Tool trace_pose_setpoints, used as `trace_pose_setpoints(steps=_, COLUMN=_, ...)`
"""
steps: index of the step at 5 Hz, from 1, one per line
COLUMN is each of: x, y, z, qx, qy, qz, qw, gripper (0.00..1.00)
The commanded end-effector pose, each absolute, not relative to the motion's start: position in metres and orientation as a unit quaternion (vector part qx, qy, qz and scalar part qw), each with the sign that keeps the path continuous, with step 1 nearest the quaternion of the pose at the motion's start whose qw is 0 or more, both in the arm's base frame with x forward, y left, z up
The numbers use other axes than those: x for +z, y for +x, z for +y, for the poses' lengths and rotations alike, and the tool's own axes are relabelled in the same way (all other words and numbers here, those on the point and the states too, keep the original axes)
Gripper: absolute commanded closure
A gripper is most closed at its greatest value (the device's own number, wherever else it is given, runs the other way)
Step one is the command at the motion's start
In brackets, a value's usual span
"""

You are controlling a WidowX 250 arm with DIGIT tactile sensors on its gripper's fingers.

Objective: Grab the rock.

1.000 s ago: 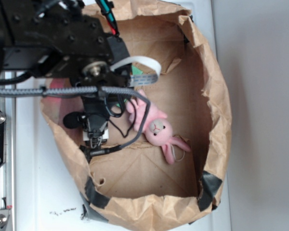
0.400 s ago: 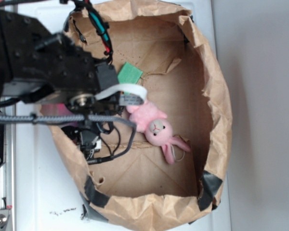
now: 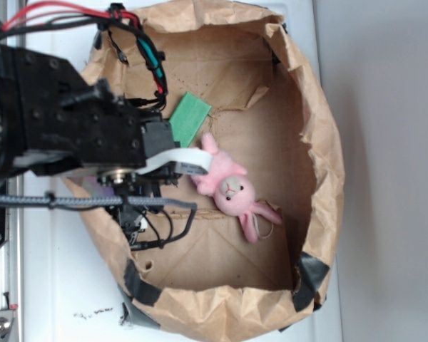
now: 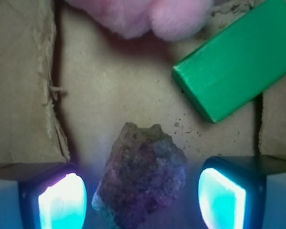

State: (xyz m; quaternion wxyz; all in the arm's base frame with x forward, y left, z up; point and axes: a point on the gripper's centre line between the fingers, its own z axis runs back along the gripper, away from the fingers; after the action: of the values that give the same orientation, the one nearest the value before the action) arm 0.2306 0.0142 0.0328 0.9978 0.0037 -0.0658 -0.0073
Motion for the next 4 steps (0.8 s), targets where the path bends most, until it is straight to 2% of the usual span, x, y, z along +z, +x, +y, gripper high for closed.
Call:
trace_pose_setpoints(steps=1, x=0.0273, y=0.238, z=0.0101, qx=-0.009, qy=0.012, qz=-0.077, qw=0.997, gripper=0.0)
trace_pose_setpoints(steps=2, x=0.0245, y=0.2385, z=0.0078, qx=-0.011, qy=0.015, qz=-0.078, qw=0.997, gripper=0.0)
trace_pose_setpoints(steps=3, x=0.0255, y=0.2381, z=0.0091, qx=-0.009, qy=0.013, qz=-0.078, qw=0.997, gripper=1.0)
trace_pose_setpoints(steps=4, x=0.0275, y=0.2383, z=0.0101, qx=-0.008, qy=0.011, qz=-0.08, qw=0.997, gripper=1.0)
